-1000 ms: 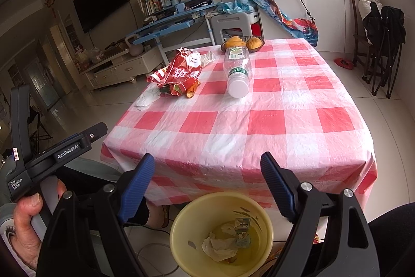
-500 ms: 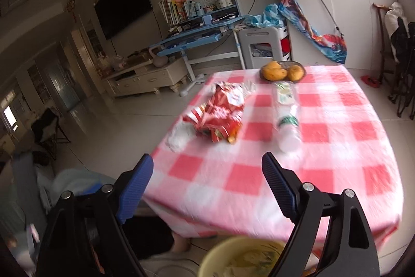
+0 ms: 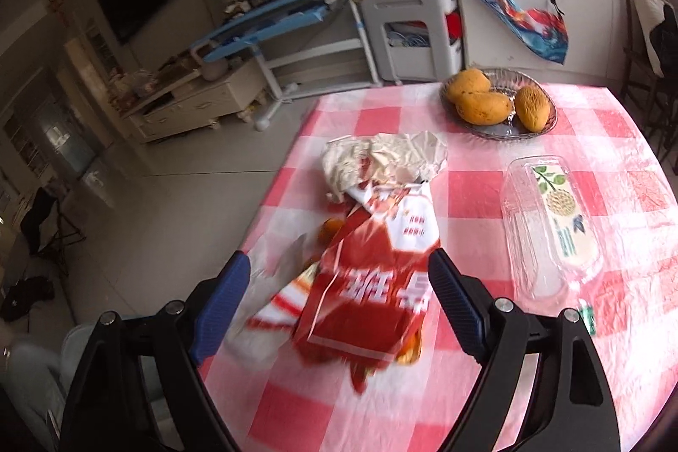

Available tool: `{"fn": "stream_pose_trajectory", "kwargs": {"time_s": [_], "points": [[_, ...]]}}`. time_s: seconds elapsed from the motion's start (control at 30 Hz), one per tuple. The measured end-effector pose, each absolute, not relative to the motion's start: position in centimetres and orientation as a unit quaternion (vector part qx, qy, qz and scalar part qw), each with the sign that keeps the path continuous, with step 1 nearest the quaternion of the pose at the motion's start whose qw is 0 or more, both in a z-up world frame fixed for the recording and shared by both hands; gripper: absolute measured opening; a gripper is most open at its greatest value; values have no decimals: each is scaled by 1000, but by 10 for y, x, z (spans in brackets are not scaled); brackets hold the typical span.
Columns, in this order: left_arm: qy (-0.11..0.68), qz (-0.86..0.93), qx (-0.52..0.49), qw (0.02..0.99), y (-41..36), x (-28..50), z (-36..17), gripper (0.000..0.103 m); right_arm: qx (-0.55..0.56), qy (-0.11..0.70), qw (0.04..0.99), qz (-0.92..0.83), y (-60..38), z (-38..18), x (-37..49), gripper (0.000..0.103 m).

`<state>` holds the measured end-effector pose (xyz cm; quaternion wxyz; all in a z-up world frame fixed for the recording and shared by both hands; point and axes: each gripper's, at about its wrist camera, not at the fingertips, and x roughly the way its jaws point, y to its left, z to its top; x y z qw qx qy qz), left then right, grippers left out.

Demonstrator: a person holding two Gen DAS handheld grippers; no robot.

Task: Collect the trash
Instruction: 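Grasp the red chip bag with the right tool, then grasp the white tissue with the left tool while the right tool holds the chip bag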

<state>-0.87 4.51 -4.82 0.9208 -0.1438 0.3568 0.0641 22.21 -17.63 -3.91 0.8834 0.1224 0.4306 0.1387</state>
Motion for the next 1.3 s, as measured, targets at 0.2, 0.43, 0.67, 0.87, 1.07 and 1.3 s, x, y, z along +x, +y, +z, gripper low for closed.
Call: {"fn": "stream_pose_trajectory", "kwargs": {"time_s": [0.2,0.43,0.67,0.87,1.07,1.3], "points": [[371,73,-166,911,54,-2,-54,78,129,459,866,152,-182,-64,242,40],[382,72,-168,906,52,6,-59,78,129,431,870,200,-211,-48,208,6],[395,62,-134,907,47,25,-50,78,164,381,873,257,-252,-5,152,5],[428,62,-44,900,43,76,-41,78,211,370,865,266,-290,-8,130,5],[465,46,22,884,35,143,-56,78,238,396,845,268,-296,-31,130,5],[468,33,72,880,19,186,-79,78,144,443,846,260,-261,-53,130,8]]}}
